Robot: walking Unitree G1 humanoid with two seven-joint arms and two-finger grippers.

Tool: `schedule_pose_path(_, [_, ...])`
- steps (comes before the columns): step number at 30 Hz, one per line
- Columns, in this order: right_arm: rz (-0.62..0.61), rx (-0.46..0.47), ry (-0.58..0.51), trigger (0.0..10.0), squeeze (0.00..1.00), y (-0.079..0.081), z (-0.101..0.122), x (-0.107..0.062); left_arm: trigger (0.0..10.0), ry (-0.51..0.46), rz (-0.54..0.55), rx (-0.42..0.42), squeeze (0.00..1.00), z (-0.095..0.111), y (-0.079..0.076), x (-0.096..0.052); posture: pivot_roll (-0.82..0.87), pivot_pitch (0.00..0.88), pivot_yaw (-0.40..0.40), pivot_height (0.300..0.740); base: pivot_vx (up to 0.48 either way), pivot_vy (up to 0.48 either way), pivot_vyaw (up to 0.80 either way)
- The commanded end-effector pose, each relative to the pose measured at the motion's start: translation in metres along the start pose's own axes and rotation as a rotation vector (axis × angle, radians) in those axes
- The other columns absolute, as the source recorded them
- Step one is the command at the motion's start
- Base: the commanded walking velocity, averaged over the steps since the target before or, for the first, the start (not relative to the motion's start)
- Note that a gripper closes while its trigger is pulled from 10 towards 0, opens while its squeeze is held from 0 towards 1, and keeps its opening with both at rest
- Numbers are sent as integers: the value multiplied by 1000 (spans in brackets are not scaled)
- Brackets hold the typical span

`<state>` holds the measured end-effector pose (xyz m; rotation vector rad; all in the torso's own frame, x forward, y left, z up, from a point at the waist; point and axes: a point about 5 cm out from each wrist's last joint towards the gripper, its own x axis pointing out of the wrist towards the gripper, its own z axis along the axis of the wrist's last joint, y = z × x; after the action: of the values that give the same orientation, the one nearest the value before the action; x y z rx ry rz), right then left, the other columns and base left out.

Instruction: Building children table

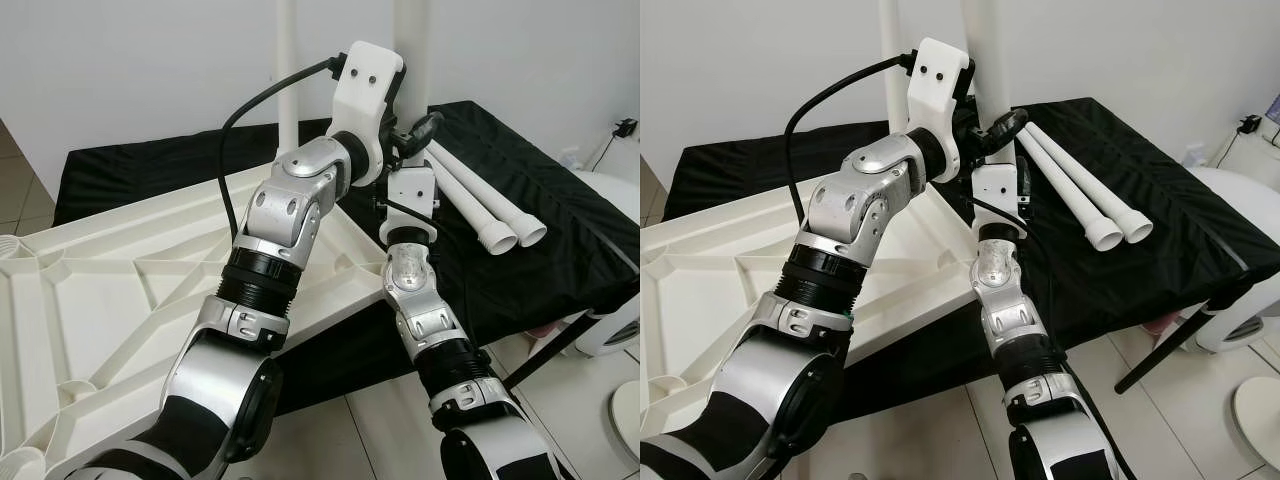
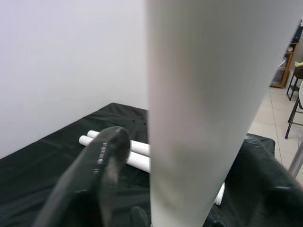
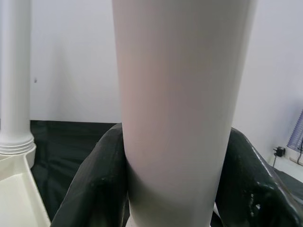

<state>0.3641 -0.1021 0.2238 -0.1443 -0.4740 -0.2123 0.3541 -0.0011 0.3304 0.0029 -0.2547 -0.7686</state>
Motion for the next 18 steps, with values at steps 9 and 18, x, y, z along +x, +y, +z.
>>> schedule_pose_path(9, [-101, 20, 22, 10000, 0, -18, -3, 5, 10000, -7, 184, -39, 1000, 1, 22, -9, -69, 57, 31, 740, 0, 0, 0])
schedule_pose_path(18, [-120, 1, 22, 10000, 0, -24, -6, 6, 10000, 2, 172, -72, 0, 4, 26, -12, -70, 56, 30, 740, 0, 0, 0])
